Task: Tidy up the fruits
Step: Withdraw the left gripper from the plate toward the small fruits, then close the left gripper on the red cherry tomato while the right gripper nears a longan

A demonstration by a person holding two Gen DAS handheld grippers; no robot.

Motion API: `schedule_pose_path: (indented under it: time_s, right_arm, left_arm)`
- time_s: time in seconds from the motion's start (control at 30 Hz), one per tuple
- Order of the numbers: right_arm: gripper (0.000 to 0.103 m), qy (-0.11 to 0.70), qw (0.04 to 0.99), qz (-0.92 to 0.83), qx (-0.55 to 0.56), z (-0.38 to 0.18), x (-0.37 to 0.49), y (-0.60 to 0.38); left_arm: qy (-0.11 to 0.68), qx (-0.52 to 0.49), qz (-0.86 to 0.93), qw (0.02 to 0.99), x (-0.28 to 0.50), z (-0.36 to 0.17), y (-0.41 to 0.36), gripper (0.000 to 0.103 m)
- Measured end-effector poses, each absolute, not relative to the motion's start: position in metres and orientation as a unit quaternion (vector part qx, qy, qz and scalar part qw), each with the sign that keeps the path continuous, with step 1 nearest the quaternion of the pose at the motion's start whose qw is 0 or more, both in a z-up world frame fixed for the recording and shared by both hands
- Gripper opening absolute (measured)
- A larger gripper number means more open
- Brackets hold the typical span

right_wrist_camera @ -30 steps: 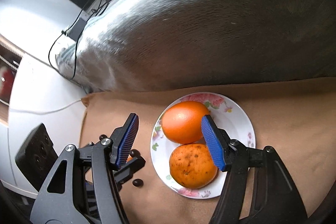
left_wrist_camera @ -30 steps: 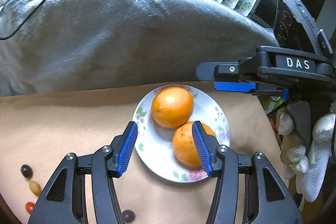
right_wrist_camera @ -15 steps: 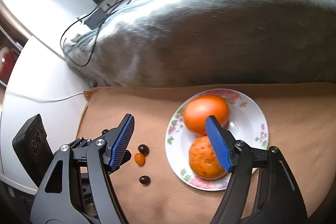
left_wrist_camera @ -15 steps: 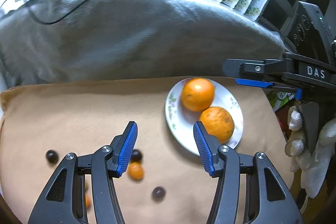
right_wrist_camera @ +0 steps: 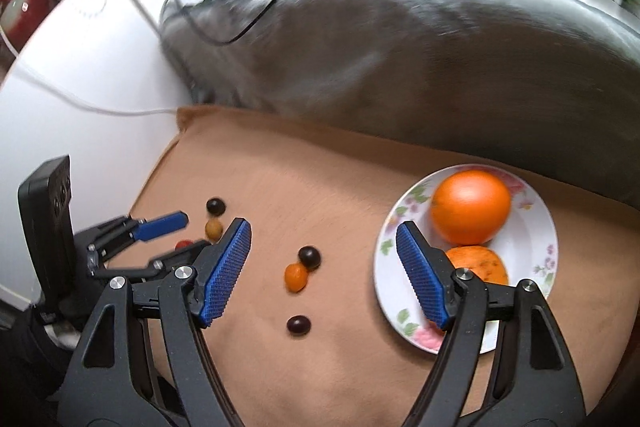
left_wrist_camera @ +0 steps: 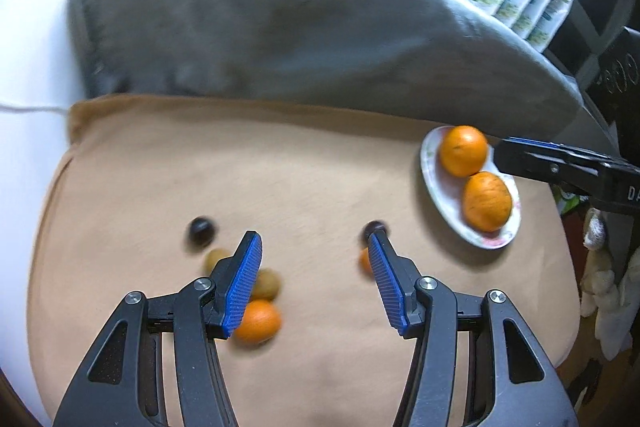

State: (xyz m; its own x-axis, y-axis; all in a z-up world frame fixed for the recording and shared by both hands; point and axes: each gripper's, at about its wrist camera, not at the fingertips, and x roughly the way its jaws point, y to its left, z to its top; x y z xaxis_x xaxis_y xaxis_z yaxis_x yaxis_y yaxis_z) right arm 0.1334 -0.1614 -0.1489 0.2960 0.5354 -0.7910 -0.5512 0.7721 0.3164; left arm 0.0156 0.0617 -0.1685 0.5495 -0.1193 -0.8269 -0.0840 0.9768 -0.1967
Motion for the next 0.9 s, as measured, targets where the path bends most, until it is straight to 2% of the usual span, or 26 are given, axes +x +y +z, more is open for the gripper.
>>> schedule_pose_path:
  time_s: [0.43,0.5,0.63,0.7,0.8,0.9]
  right_arm:
    - [0.077,0.508,0.764,0.394,-0.055,-0.168,0.101,-0.114]
    - [0.072,0.513,0.755,0.404,-0.061,-0.173,0.097,-0.103]
    - [0.07,0.527,0.736,0.421,-0.061,-0.185,0.097,-0.08]
    - [0.06,0.543,0.72,0.429,-0.051,-0.195,0.098,-0.07]
    - [0.059,0.566,0.701,0.433,-0.035,-0.21,0.101,-0.057]
    - [0.057,0.587,0.682,0.436,-0.012,-0.221,0.104,-0.043]
  left_arm:
    - [0.503,-0.144,0.044,0.851,-0.029,-0.198,0.115,0.055]
    - [0.507,-0.154,0.051,0.846,-0.035,-0.204,0.122,0.055]
    - [0.513,-0.161,0.057,0.841,-0.043,-0.212,0.131,0.055]
    - [0.514,-0.162,0.057,0.841,-0.045,-0.216,0.134,0.055]
    - [0.515,-0.159,0.054,0.841,-0.047,-0.22,0.136,0.054]
    - [0.519,-0.156,0.048,0.839,-0.046,-0.226,0.137,0.049]
